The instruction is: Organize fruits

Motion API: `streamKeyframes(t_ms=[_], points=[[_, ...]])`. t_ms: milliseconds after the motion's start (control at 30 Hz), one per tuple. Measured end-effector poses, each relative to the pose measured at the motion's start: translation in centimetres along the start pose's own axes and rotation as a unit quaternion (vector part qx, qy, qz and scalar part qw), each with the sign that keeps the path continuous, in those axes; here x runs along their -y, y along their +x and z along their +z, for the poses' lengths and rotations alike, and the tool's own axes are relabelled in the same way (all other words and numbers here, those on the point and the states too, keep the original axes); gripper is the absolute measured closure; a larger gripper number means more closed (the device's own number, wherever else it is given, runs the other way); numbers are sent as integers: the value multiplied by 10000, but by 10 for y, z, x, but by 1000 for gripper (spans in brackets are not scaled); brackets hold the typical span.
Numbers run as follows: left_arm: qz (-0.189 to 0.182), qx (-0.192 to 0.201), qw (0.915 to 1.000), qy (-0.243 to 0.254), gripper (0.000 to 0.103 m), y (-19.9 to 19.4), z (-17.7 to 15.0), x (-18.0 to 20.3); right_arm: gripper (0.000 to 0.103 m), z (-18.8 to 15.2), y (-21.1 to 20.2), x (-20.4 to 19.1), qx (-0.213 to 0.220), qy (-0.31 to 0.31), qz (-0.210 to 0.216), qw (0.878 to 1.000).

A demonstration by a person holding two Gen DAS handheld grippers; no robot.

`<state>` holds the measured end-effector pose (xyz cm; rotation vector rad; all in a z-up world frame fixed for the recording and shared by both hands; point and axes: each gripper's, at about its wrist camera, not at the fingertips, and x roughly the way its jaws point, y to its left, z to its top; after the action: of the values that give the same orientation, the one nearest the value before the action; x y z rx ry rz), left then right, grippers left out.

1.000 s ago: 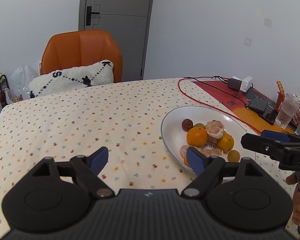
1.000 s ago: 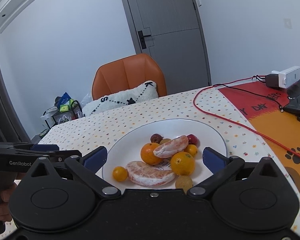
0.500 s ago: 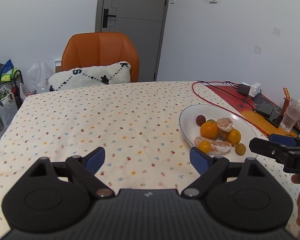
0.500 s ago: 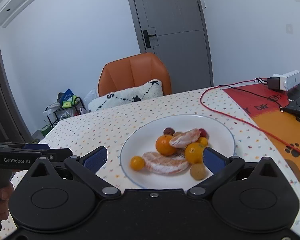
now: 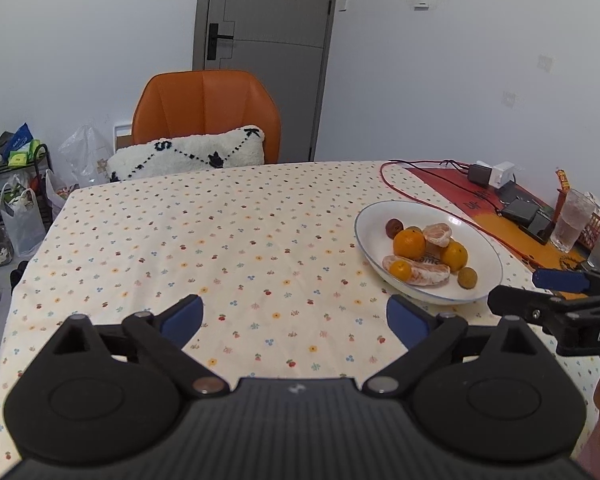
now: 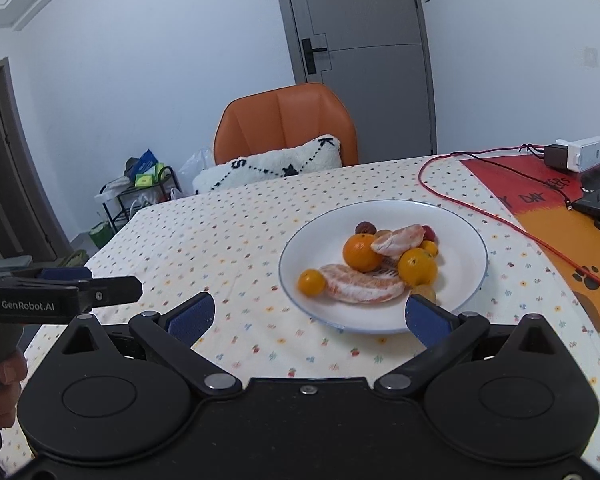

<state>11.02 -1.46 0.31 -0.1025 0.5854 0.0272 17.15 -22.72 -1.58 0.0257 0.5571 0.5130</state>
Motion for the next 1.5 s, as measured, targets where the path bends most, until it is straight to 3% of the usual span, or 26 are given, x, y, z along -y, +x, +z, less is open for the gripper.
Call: streamKeyframes(t_ms=[300,1167,1500], points=[[17,81,10000,48,0,-31,-12,1,0,-4,-28,-16,92,-150,17,9998],[152,598,9981,-6,0,-137,-26,-4,0,1,-109,-57,415,-340,13,9986],[361,745,9966,-36,0,-163,-37,-15,0,-6,-129,-67,523,-246,134,9982]])
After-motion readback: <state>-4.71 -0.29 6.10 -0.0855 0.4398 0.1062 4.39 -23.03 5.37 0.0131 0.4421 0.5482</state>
